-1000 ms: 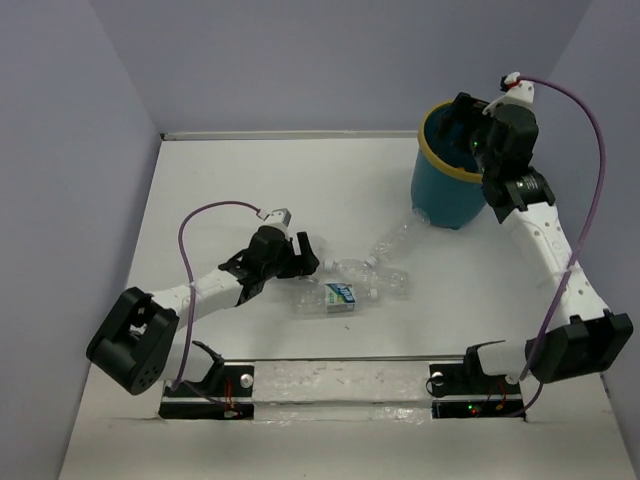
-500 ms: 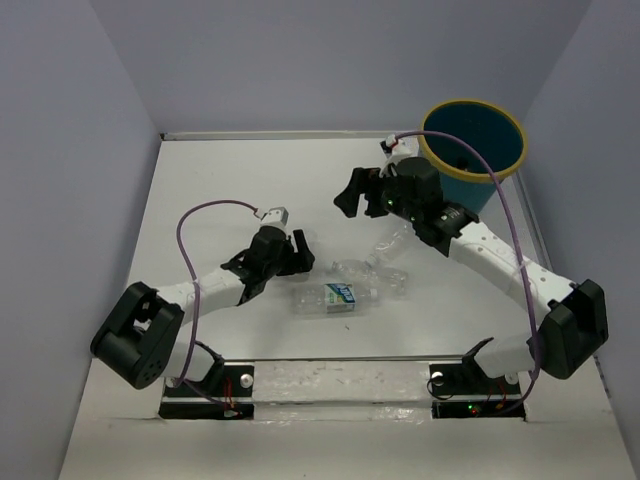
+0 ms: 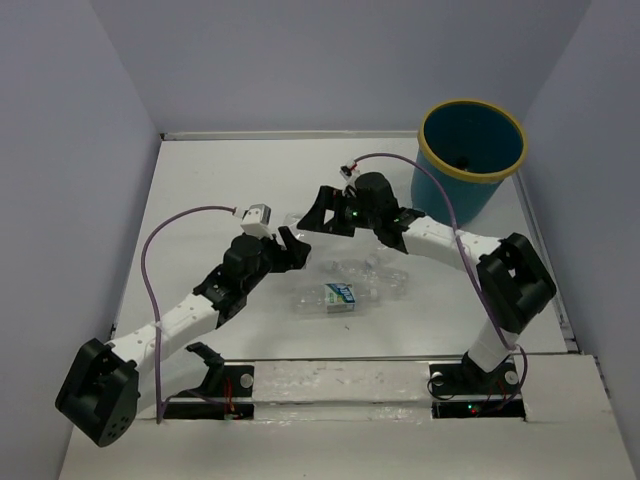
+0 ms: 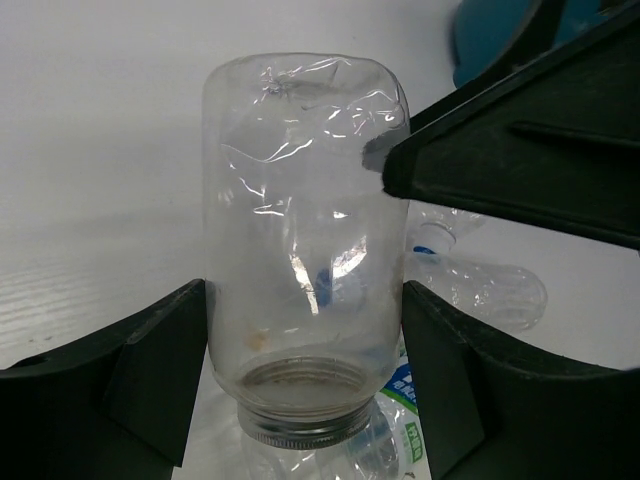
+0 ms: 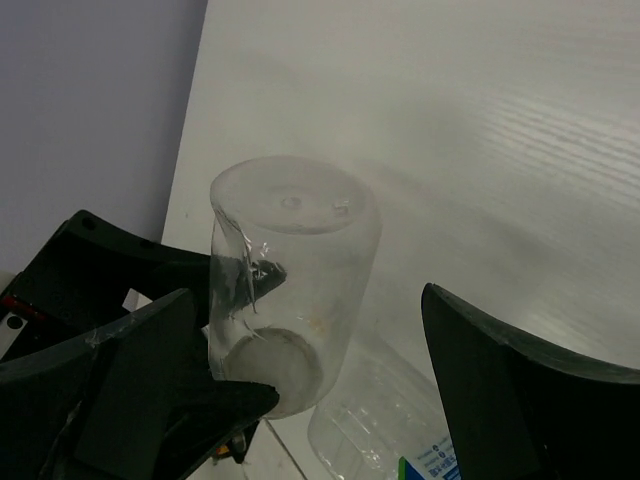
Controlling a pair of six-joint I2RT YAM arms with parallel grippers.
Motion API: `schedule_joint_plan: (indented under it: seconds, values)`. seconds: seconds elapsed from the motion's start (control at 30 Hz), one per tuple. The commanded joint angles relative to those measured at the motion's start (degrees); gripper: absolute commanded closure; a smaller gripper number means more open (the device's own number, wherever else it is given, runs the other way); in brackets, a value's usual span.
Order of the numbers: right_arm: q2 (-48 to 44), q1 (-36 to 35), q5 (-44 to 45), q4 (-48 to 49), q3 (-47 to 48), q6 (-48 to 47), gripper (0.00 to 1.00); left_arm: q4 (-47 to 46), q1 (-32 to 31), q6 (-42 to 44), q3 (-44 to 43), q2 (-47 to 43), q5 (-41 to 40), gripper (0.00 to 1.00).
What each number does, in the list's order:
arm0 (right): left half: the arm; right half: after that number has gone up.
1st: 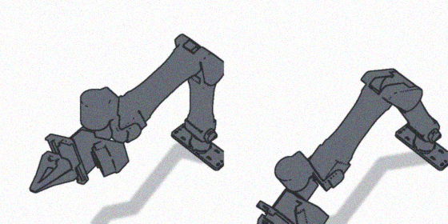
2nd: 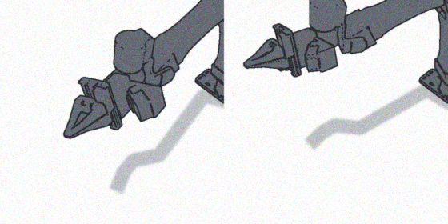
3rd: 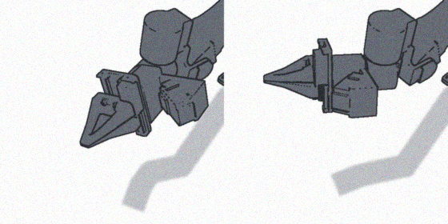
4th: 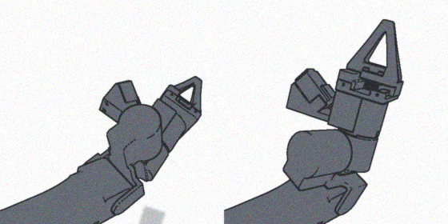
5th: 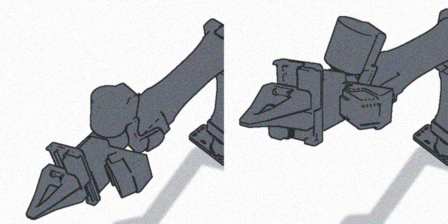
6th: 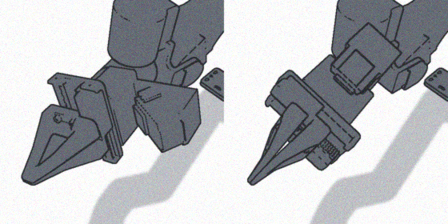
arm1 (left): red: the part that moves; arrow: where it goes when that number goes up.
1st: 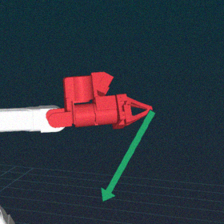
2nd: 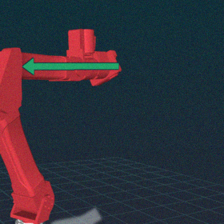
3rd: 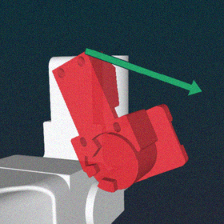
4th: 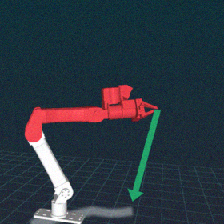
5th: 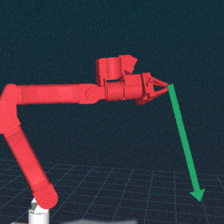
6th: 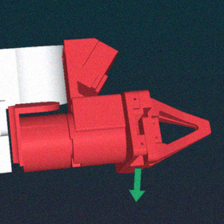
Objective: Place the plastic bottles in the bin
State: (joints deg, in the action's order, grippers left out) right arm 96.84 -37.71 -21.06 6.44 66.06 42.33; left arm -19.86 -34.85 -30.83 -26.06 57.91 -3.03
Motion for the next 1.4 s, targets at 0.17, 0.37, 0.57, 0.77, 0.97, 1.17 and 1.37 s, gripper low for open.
schedule_joint_plan:
  seconds: [0.17,0.37,0.57,0.77,0.97,1.17,1.37]
  values:
    - [1.69,-2.28,-7.68,10.43,1.88,6.19,0.17,-6.69,-0.31,0.95,1.54,-4.47,9.53,0.38]
    - [-0.42,-2.28,-3.83,8.61,2.31,5.32,0.69,-5.46,-0.39,0.24,1.55,-8.51,8.83,0.1]
    - [-5.77,2.02,3.83,1.48,7.67,-1.28,0.81,-1.68,-0.39,-0.02,1.8,-13.08,10.32,0.05]
    - [-13.59,17.13,8.46,-5.97,19.79,-6.44,0.85,4.12,-0.57,-0.89,2.77,-18.61,8.92,0.04]
    - [-17.47,28.13,34.96,-13.64,28.5,-22.09,0.85,8.87,-0.57,-2.57,3.3,-19.41,9.27,0.04]
    - [-13.26,33.31,45.31,-14.08,29.3,-30.1,0.84,11.24,-0.57,-2.57,0.85,-17.92,10.67,0.04]
    - [-11.15,33.85,48.13,-14.08,27.37,-32.83,0.69,13.7,-0.57,-1.34,-3.28,-17.92,11.11,0.04]
